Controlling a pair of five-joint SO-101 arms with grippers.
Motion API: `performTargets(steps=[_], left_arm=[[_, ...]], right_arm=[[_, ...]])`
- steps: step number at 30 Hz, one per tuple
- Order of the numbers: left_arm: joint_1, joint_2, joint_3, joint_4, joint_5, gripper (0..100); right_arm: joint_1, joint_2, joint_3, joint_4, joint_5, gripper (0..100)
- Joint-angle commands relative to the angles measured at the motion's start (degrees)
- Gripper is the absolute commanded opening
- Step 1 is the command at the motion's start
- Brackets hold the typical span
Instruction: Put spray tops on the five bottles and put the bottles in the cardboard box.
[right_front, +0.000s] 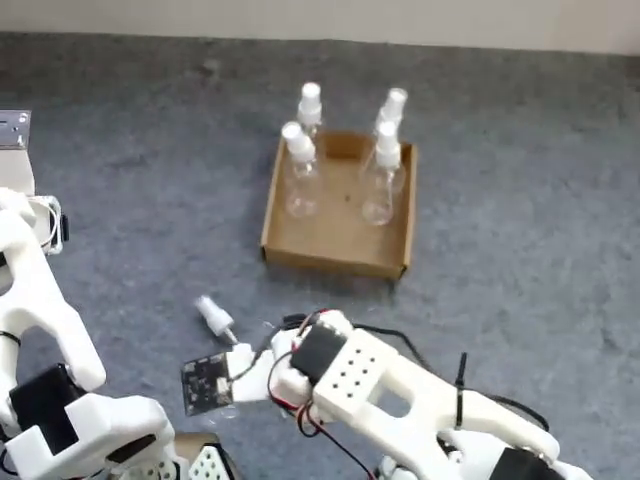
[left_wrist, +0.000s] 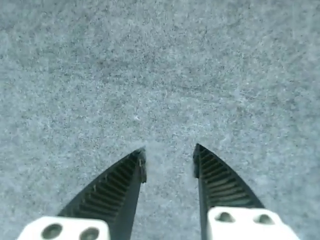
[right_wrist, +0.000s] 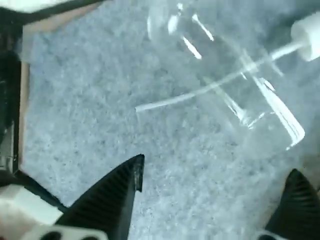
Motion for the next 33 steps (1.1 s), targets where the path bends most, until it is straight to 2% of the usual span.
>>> performTargets(steps=[1,6,13,20,26,33], left_arm=[[-0.75,-0.22,-0.22,-0.62,-0.7,14],[-0.75,-0.22,-0.22,-0.62,-0.79,14],[-0.75,0.84,-0.75,-0.62,-0.79,14],[-2.33,10.33,-4.97,-1.76,-3.25,14],[-4.53,15.52,-10.95,-1.76,-3.25,14],[-4.7,15.69,-10.95,-1.76,-3.43,14]], right_arm=[[-1.36,-1.98,-0.31,-1.89,0.53,36.4],[-1.27,-2.15,-2.15,-1.89,-3.78,36.4],[-4.97,-0.84,-10.24,-3.47,-3.78,36.4],[-9.1,6.2,-8.57,-4.18,-3.52,36.4],[-9.54,13.23,-8.48,-8.48,-3.78,36.4],[-9.45,19.74,-8.57,-11.65,-3.87,36.1]])
